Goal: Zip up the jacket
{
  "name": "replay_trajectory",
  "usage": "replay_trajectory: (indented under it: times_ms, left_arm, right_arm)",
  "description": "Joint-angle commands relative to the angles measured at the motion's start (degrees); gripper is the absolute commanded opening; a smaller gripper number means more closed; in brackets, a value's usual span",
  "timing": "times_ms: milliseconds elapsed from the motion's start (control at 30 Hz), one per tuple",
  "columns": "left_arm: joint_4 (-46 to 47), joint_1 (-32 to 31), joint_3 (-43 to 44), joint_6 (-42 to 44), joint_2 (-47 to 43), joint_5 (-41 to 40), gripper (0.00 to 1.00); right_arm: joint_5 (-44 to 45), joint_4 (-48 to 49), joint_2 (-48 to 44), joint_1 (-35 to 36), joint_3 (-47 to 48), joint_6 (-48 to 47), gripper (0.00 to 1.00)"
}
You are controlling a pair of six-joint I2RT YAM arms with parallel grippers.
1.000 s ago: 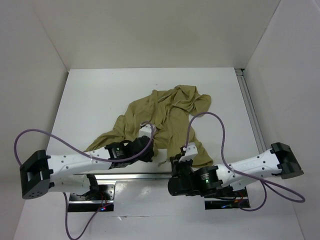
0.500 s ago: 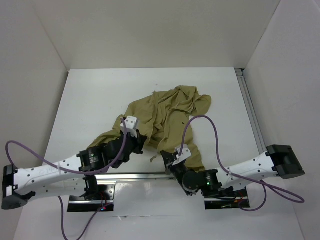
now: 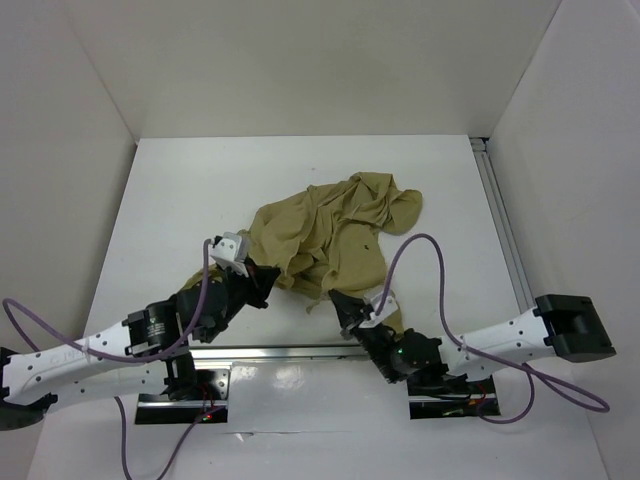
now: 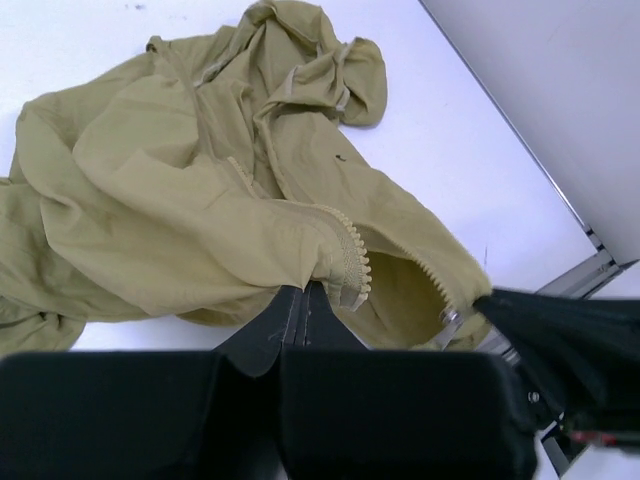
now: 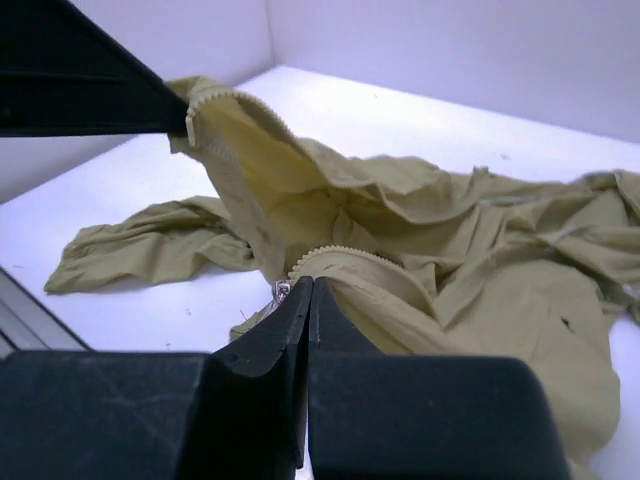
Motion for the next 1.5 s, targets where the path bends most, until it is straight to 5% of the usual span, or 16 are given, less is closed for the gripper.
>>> replay_trajectory:
  times_ms: [0,233,467,900,1467]
  left_arm:
    - [3.9,-0.2,-1.2,1.4,-2.0,2.5,0.00]
    - [4.0,-0.2,-1.2,0.9,-2.0,4.3,0.00]
    - [11.7,-0.2,-3.0,1.8,-2.0,6.8,0.00]
    - [32.8,-0.2,-4.2,8.3,-0.7,9.3,0.00]
    - [36.3,-0.2,-5.3,4.6,5.0,9.9,0.00]
  right_arm:
    - [-11.4,16.8,-5.9,-1.7,-4.7,-6.1,0.00]
    - [-30.7,3.8,-14.7,-9.6,-2.7,-4.0,0.00]
    - [-42.7,7.6,-11.6,-17.1,-2.2,-1.2,0.00]
    - [-45.8,11.4,-11.1,-22.0,-1.9,1.1,0.00]
    - [-45.3,9.6,-15.2,-22.5,-1.4,0.6,0.00]
